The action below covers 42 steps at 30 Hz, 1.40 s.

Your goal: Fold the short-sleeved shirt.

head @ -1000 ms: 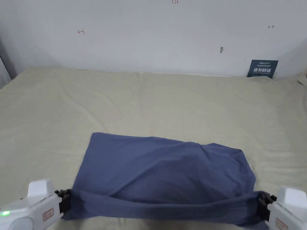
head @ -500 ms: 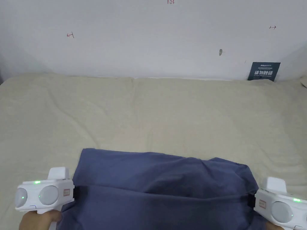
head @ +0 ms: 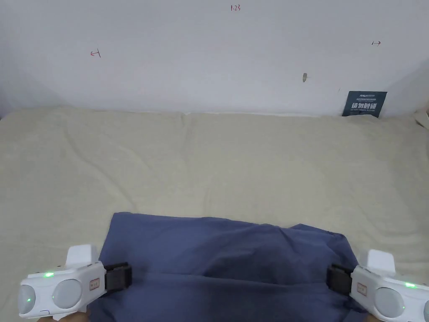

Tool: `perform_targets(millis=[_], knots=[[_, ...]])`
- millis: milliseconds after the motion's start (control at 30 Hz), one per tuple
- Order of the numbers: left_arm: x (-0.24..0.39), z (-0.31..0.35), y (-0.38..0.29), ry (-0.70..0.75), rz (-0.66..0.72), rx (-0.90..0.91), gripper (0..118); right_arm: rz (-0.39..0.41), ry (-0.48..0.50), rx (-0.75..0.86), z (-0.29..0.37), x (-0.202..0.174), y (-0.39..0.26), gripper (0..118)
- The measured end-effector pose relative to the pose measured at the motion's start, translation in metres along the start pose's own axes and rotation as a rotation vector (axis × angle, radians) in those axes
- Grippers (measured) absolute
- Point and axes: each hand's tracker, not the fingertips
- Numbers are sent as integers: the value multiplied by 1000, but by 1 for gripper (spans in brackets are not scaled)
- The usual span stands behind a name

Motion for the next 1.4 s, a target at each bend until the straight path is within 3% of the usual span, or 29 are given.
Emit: perform_targets(millis=[200,467,533,567,600,633,667,700,967,1167,1233,1267,1333,1367,1400], knots=[[26,101,18,-129,-30,262,110,110,-10,286,104,-10,20,95],[56,193,6,-99,-88,550,101,175,-4,549,203,-13,4,95],[60,206,-4,-91,-106,592,78,181,3,582,216,-13,-4,88],[62,209,-8,-92,-110,600,59,181,-1,594,220,-13,-8,79],[64,211,-13,-91,-119,604,27,183,-1,602,224,-13,-11,57],[65,212,-16,-87,-127,611,5,180,-4,608,226,-13,-14,35],[66,212,-20,-73,-141,622,0,177,-7,614,228,-13,-16,12],[66,212,-22,-101,-155,611,0,165,-4,625,229,-12,-18,2],[65,204,-27,-106,-167,543,0,144,20,622,231,-10,-18,2],[42,157,-22,-79,-89,276,0,144,35,589,222,-9,-19,2],[30,134,-23,-75,-66,165,9,147,34,572,216,-9,-20,2],[23,121,-25,-70,-43,107,20,146,33,563,212,-9,-22,2],[10,100,-31,-55,9,38,82,143,29,539,205,-7,-24,2],[3,90,-34,-37,42,-6,105,139,25,528,201,-7,-25,3],[-2,78,-38,-10,62,-62,115,135,20,517,198,-7,-26,3]])
